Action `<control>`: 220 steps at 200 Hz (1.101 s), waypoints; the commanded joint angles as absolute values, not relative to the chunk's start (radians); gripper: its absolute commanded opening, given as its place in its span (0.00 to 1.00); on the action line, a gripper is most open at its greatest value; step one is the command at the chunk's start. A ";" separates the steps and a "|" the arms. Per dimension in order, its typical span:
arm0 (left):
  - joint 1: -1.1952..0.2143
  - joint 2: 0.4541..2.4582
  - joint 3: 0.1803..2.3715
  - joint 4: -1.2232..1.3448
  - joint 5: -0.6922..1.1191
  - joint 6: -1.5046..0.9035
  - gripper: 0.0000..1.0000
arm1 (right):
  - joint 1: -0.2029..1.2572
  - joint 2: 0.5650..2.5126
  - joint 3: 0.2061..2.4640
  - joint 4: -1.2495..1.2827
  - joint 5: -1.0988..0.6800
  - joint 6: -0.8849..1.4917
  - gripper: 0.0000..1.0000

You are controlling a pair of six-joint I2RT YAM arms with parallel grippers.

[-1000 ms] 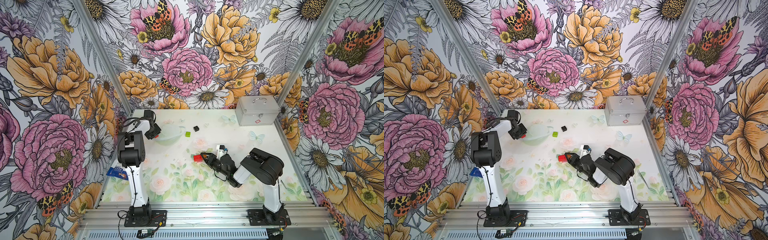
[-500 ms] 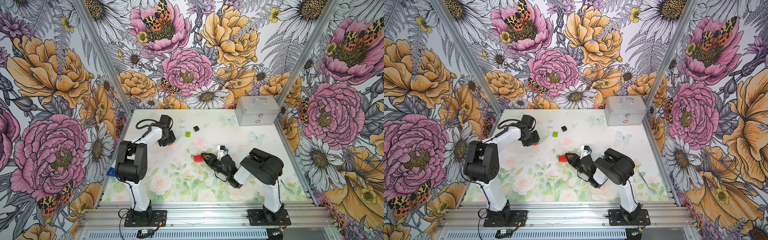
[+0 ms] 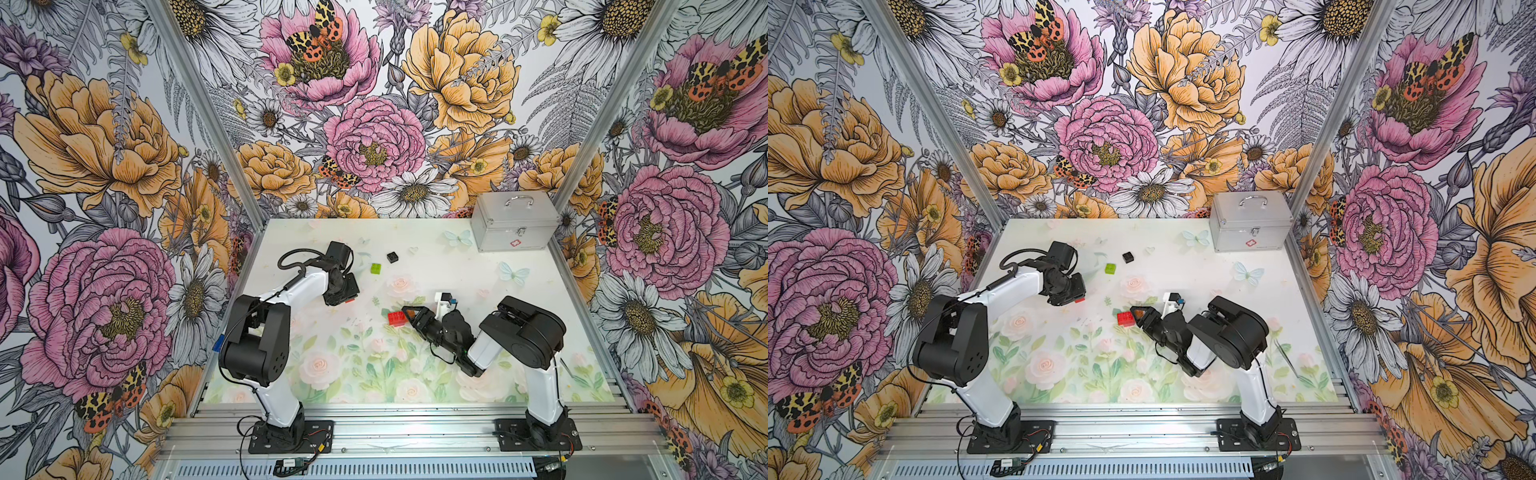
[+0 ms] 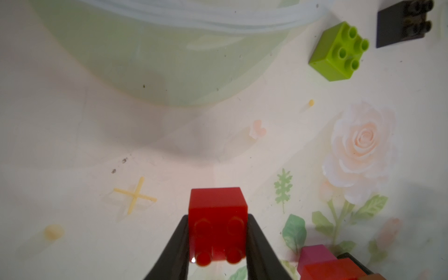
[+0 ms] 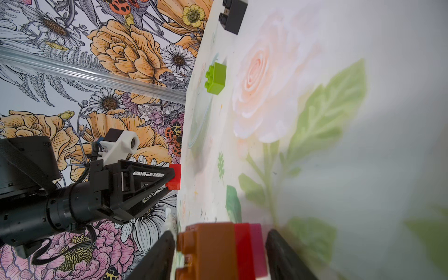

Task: Assemble the letter v with lego
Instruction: Assemble the lego brick with the lego brick.

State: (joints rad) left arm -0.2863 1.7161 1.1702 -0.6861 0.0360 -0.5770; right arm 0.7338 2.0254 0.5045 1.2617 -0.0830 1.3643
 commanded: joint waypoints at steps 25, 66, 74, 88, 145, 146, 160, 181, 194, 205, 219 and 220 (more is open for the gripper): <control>-0.317 1.629 1.112 -0.643 0.061 -0.615 0.30 | 0.742 2.054 0.512 1.198 -0.097 1.394 0.69; -0.338 1.619 1.089 -0.623 0.071 -0.627 0.30 | 0.751 2.057 0.526 1.193 -0.103 1.413 0.69; -0.340 1.619 1.085 -0.622 0.071 -0.629 0.30 | 0.751 2.058 0.525 1.192 -0.103 1.417 0.69; -0.342 1.616 1.081 -0.617 0.073 -0.632 0.30 | 0.753 2.058 0.524 1.193 -0.103 1.420 0.69; -0.378 1.560 1.030 -0.608 0.071 -0.667 0.29 | 0.759 2.070 0.528 1.195 -0.096 1.424 0.52; -0.379 1.558 1.029 -0.607 0.071 -0.668 0.29 | 0.759 2.071 0.528 1.194 -0.096 1.424 0.52; -0.395 1.532 1.009 -0.601 0.069 -0.695 0.28 | 0.762 2.075 0.528 1.195 -0.091 1.422 0.51; -0.429 1.485 0.983 -0.592 0.064 -0.727 0.28 | 0.765 2.082 0.525 1.196 -0.086 1.419 0.50; -0.450 1.462 0.969 -0.587 0.060 -0.744 0.28 | 0.768 2.083 0.525 1.194 -0.083 1.416 0.50; -0.465 1.445 0.957 -0.583 0.057 -0.760 0.28 | 0.771 2.084 0.522 1.193 -0.076 1.412 0.50; -0.495 1.430 0.936 -0.572 0.052 -0.783 0.28 | 0.773 2.084 0.520 1.185 -0.068 1.402 0.50; -0.497 1.429 0.935 -0.571 0.051 -0.784 0.28 | 0.774 2.083 0.519 1.183 -0.068 1.402 0.50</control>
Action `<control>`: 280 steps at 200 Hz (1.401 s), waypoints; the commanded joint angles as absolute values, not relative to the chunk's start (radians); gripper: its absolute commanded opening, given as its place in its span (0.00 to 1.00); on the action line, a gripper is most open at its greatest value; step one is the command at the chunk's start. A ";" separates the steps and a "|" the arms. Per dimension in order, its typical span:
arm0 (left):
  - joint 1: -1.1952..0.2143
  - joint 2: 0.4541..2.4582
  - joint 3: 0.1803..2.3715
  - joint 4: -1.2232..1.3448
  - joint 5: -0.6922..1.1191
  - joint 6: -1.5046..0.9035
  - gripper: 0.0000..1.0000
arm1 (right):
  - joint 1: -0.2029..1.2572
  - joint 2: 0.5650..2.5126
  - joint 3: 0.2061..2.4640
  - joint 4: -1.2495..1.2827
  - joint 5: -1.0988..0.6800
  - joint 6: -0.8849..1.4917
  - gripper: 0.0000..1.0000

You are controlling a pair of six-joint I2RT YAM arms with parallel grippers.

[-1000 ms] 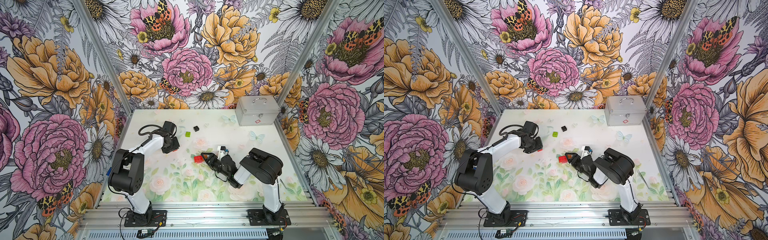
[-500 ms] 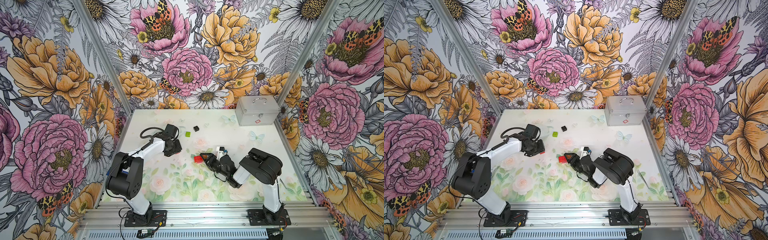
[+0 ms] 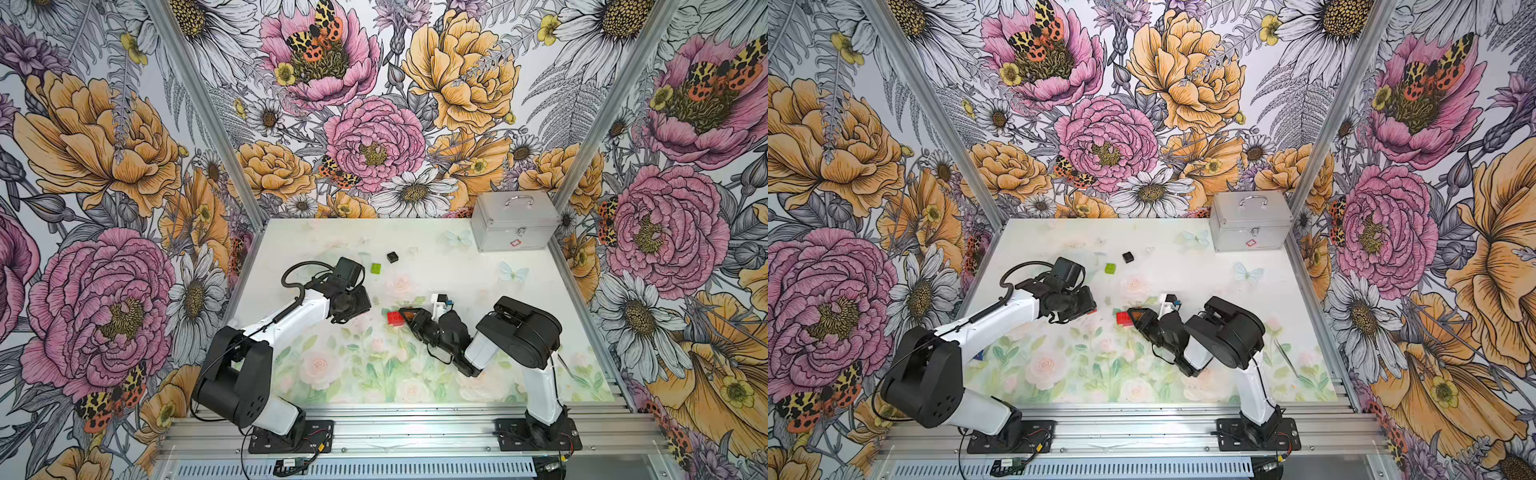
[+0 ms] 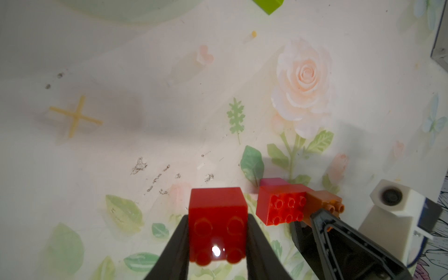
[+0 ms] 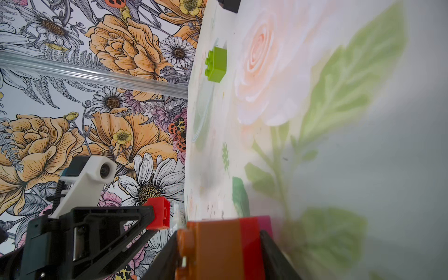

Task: Assemble the letter v with lego
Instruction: Assemble the lego brick with the lego brick.

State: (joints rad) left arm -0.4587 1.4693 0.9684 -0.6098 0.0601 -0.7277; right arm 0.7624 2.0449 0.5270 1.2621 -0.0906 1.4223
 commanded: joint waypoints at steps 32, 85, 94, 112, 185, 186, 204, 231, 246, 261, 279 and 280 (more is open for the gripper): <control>-0.558 1.444 0.935 -0.560 0.049 -0.809 0.25 | 0.777 2.085 0.517 1.177 -0.060 1.397 0.50; -0.624 1.511 0.993 -0.560 0.032 -0.797 0.22 | 0.777 2.085 0.515 1.173 -0.056 1.397 0.49; -0.631 1.527 0.999 -0.560 0.031 -0.800 0.21 | 0.778 2.085 0.514 1.173 -0.055 1.397 0.49; -0.645 1.552 1.016 -0.561 0.014 -0.808 0.21 | 0.777 2.086 0.514 1.171 -0.055 1.396 0.49; -0.663 1.625 1.093 -0.576 -0.031 -0.804 0.20 | 0.776 2.084 0.518 1.164 -0.059 1.390 0.48; -0.663 1.626 1.094 -0.575 -0.032 -0.803 0.20 | 0.775 2.084 0.518 1.164 -0.058 1.390 0.48; -0.665 1.641 1.110 -0.594 -0.048 -0.790 0.20 | 0.775 2.083 0.520 1.159 -0.059 1.387 0.48; -0.665 1.671 1.126 -0.615 -0.049 -0.775 0.19 | 0.775 2.084 0.523 1.158 -0.061 1.385 0.48; -0.672 1.686 1.138 -0.622 -0.053 -0.760 0.19 | 0.775 2.083 0.525 1.155 -0.061 1.384 0.48; -0.673 1.694 1.144 -0.637 -0.058 -0.748 0.18 | 0.776 2.082 0.524 1.152 -0.060 1.384 0.48; -0.672 1.695 1.145 -0.650 -0.061 -0.735 0.17 | 0.775 2.080 0.524 1.146 -0.060 1.383 0.48; -0.672 1.695 1.146 -0.651 -0.061 -0.735 0.17 | 0.776 2.080 0.524 1.146 -0.060 1.383 0.48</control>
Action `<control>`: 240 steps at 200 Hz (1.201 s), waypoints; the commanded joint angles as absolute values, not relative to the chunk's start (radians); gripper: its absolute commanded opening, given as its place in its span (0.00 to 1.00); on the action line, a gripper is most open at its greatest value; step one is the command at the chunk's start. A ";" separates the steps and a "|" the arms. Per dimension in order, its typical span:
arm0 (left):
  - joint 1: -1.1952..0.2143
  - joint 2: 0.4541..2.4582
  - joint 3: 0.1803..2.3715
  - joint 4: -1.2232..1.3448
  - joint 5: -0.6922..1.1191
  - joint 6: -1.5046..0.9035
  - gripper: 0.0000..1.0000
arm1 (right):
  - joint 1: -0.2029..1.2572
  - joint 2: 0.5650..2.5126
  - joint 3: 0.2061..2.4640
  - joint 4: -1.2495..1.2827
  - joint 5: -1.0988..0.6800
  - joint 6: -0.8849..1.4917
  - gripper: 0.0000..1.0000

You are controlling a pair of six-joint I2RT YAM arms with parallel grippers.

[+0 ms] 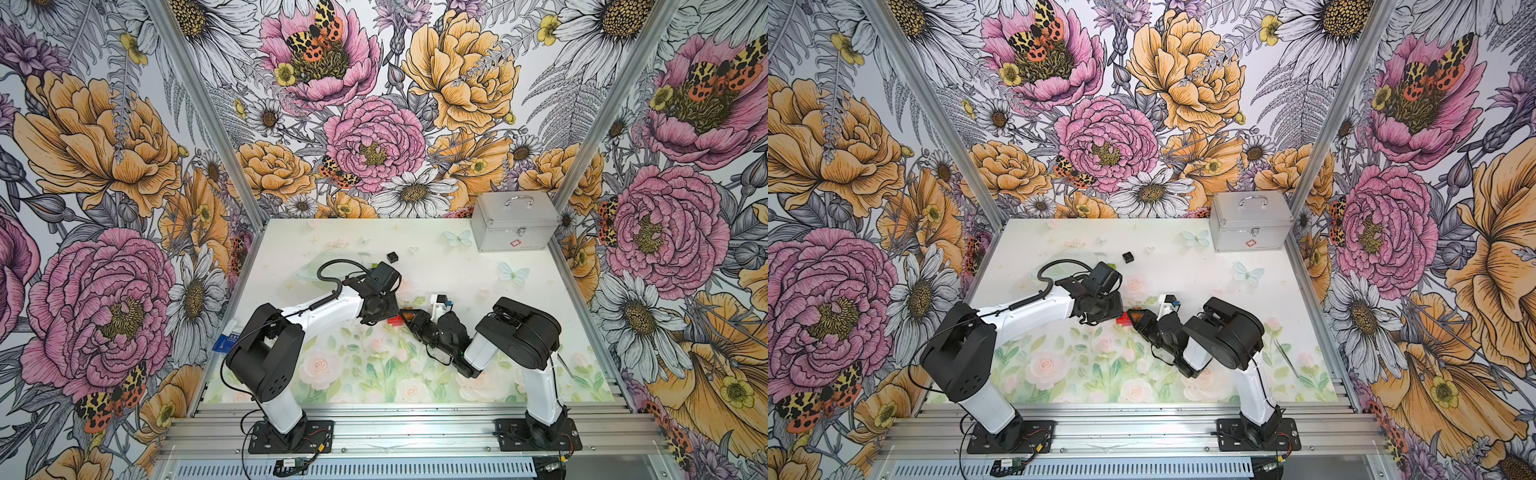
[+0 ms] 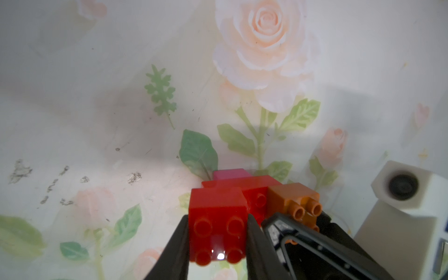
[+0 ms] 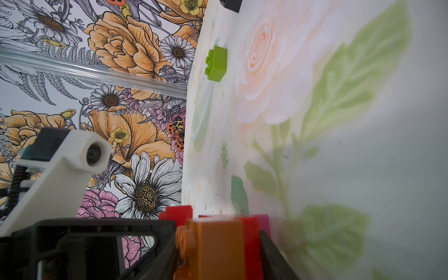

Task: Assemble the letter v with lego
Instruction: Assemble the lego brick with the lego brick.

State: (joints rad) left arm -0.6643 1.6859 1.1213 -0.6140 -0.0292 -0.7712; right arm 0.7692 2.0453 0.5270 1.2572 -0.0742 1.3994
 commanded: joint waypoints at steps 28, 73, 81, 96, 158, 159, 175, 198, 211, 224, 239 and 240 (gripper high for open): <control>-0.672 1.698 1.156 -0.667 -0.057 -0.718 0.17 | 0.776 2.081 0.529 1.138 -0.060 1.382 0.48; -0.674 1.716 1.182 -0.704 -0.057 -0.695 0.17 | 0.775 2.084 0.530 1.134 -0.059 1.382 0.47; -0.676 1.719 1.183 -0.707 -0.060 -0.696 0.17 | 0.776 2.084 0.531 1.134 -0.059 1.382 0.47; -0.683 1.724 1.188 -0.716 -0.076 -0.694 0.17 | 0.776 2.087 0.531 1.134 -0.059 1.382 0.47; -0.702 1.774 1.210 -0.756 -0.117 -0.669 0.16 | 0.776 2.085 0.532 1.133 -0.061 1.381 0.47; -0.703 1.775 1.211 -0.755 -0.116 -0.669 0.16 | 0.776 2.086 0.532 1.132 -0.061 1.381 0.47; -0.710 1.788 1.219 -0.761 -0.117 -0.651 0.15 | 0.775 2.087 0.533 1.131 -0.063 1.381 0.47; -0.715 1.807 1.222 -0.763 -0.085 -0.624 0.15 | 0.775 2.087 0.532 1.131 -0.062 1.381 0.47; -0.714 1.812 1.222 -0.765 -0.062 -0.606 0.14 | 0.775 2.086 0.531 1.131 -0.061 1.381 0.47; -0.715 1.811 1.220 -0.768 -0.048 -0.598 0.14 | 0.776 2.088 0.532 1.129 -0.060 1.381 0.47; -0.713 1.811 1.214 -0.776 -0.059 -0.597 0.13 | 0.775 2.088 0.532 1.129 -0.060 1.382 0.47; -0.713 1.811 1.214 -0.776 -0.060 -0.597 0.13 | 0.775 2.088 0.532 1.129 -0.060 1.382 0.47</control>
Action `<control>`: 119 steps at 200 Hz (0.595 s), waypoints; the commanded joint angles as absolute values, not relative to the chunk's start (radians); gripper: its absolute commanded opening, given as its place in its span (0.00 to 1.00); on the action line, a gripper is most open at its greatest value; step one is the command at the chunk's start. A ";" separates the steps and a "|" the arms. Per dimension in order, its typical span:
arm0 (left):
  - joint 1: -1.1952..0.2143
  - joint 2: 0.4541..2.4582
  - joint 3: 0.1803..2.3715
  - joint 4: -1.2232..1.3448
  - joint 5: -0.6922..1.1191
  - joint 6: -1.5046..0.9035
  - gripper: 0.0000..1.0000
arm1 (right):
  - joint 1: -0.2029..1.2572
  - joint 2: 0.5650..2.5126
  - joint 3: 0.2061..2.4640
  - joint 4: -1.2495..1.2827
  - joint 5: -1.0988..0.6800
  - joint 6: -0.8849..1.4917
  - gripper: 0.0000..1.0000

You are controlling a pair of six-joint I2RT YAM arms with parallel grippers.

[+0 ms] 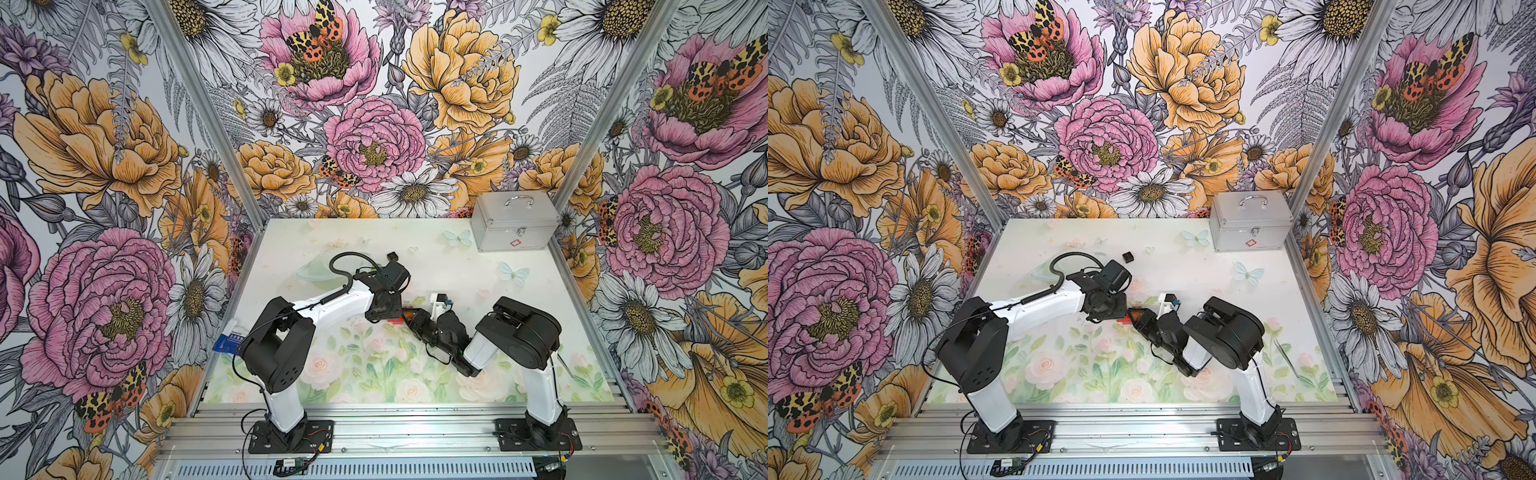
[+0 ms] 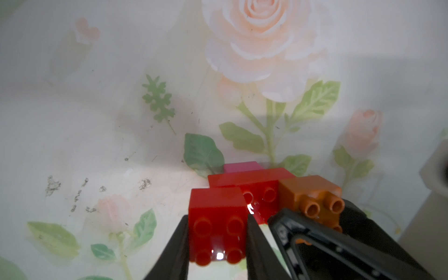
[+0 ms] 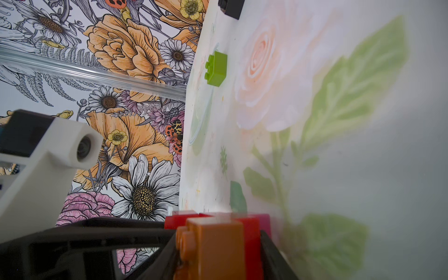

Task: Assemble the letter v with lego
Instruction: Assemble the lego brick with the lego brick.

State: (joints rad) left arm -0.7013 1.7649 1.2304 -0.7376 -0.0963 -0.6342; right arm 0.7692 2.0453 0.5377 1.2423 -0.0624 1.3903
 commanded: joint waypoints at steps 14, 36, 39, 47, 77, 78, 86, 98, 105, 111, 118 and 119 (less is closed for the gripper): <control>-0.708 1.807 1.210 -0.782 -0.061 -0.594 0.13 | 0.775 2.089 0.530 1.128 -0.059 1.383 0.47; -0.703 1.804 1.210 -0.795 -0.070 -0.586 0.13 | 0.775 2.088 0.529 1.126 -0.057 1.382 0.47; -0.702 1.805 1.210 -0.796 -0.070 -0.586 0.13 | 0.775 2.089 0.529 1.126 -0.055 1.384 0.47; -0.701 1.807 1.209 -0.799 -0.068 -0.582 0.13 | 0.776 2.089 0.527 1.126 -0.055 1.382 0.47; -0.699 1.811 1.222 -0.823 -0.072 -0.562 0.13 | 0.775 2.091 0.528 1.124 -0.054 1.384 0.47; -0.698 1.811 1.222 -0.826 -0.075 -0.561 0.13 | 0.774 2.090 0.528 1.124 -0.054 1.384 0.47; -0.696 1.811 1.228 -0.839 -0.088 -0.563 0.13 | 0.774 2.090 0.526 1.124 -0.054 1.384 0.47; -0.691 1.811 1.233 -0.845 -0.085 -0.561 0.13 | 0.774 2.091 0.526 1.124 -0.052 1.384 0.47; -0.692 1.811 1.236 -0.847 -0.087 -0.565 0.13 | 0.774 2.089 0.527 1.124 -0.053 1.384 0.46; -0.693 1.811 1.236 -0.846 -0.089 -0.573 0.13 | 0.773 2.091 0.527 1.124 -0.051 1.384 0.46; -0.693 1.811 1.233 -0.847 -0.090 -0.584 0.12 | 0.774 2.092 0.529 1.123 -0.053 1.384 0.46; -0.693 1.811 1.232 -0.847 -0.090 -0.585 0.12 | 0.774 2.091 0.529 1.124 -0.053 1.384 0.46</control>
State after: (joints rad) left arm -0.6971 1.7718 1.2457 -0.7639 -0.0963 -0.5842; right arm 0.7692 2.0453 0.5381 1.2419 -0.0589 1.3895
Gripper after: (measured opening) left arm 0.352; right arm 0.468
